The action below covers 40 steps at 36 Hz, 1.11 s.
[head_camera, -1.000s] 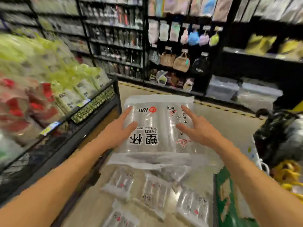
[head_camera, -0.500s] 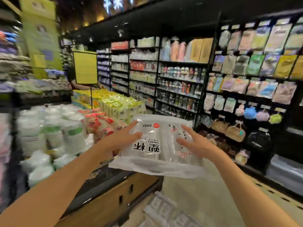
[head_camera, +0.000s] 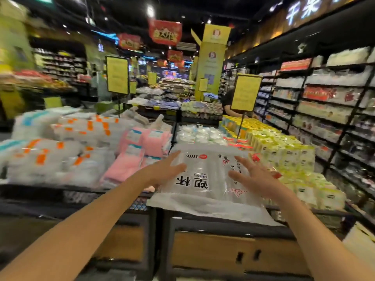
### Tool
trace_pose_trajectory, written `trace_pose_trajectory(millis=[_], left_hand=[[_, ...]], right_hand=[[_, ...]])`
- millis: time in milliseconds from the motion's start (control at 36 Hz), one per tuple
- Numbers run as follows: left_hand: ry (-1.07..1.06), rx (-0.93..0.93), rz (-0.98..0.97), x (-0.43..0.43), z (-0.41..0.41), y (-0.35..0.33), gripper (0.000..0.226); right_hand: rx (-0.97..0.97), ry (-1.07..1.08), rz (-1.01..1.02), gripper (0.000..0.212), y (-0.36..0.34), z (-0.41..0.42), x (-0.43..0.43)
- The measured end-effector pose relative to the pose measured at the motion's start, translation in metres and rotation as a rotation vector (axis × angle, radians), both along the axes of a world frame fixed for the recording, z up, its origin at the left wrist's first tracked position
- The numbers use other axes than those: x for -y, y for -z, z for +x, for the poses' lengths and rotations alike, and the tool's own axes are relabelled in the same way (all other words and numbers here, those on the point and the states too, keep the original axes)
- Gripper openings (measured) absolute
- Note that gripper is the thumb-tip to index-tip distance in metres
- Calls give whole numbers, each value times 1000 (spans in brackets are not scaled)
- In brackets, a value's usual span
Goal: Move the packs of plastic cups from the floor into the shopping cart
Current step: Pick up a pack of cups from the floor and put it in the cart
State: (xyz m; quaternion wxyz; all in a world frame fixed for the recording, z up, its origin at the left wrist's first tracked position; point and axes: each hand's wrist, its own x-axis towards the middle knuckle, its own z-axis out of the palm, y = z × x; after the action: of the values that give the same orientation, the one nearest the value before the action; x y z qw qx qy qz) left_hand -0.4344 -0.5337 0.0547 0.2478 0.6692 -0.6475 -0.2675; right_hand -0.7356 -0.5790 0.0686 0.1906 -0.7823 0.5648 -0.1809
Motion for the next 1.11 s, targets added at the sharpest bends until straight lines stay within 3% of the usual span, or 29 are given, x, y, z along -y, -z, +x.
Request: trace_pose_trajectory(millis=[167,278,528,750,1111], left_hand=[[-219,45,24,-47,107,19,75],[-364,-10,56,-81,182,29,76],[-628,-36,63,-153,318,33,69],[-785,-96,61,-195,407,49,72],[-1080,-60,28,-197,479,78,69]], right_hand=[[-12,-224,86,88,19,125,14],[-97,-331,64,77,24,215,15],[-11,-590,93,78,35,393,4],[18,-759,136,76,46,507,-5],[-59,-1025,124,74,65,662,35]])
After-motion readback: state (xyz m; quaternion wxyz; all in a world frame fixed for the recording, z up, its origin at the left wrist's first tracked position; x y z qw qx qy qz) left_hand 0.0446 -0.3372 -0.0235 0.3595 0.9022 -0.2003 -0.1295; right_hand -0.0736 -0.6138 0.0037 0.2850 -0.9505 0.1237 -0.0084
